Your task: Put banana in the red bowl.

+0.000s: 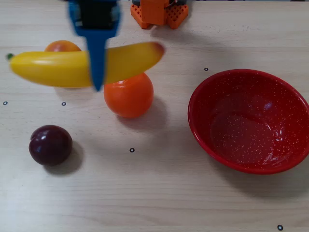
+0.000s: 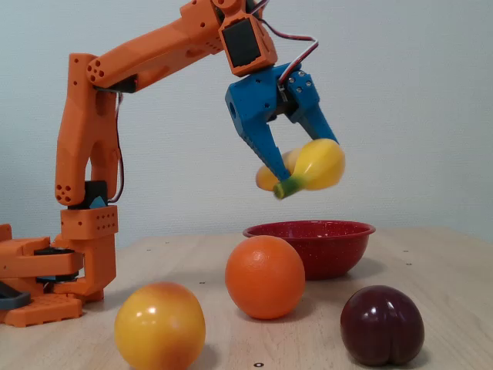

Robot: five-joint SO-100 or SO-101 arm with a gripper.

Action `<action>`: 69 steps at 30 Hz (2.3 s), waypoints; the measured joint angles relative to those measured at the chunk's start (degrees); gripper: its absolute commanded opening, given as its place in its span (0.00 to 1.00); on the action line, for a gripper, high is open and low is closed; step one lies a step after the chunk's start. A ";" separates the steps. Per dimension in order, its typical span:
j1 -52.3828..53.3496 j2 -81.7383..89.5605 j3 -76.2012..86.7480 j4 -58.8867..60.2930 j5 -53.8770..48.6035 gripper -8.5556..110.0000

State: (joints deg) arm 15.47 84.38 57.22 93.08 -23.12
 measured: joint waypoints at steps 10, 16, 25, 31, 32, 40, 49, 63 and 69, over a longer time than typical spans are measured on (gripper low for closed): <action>-11.60 10.55 11.51 -0.09 3.25 0.07; -18.90 15.56 16.88 -2.02 6.06 0.07; -27.95 19.42 22.59 -6.06 9.14 0.07; -35.07 19.42 24.26 -8.26 9.32 0.07; -36.30 19.42 24.52 -8.26 9.40 0.07; -44.56 17.84 24.61 -11.60 11.25 0.07; -45.09 5.10 19.07 -13.01 11.69 0.07; -44.56 -5.98 9.40 -13.01 10.55 0.07; -42.80 -9.05 9.40 -13.10 7.73 0.07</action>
State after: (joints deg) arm -27.33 75.32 66.62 79.98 -15.38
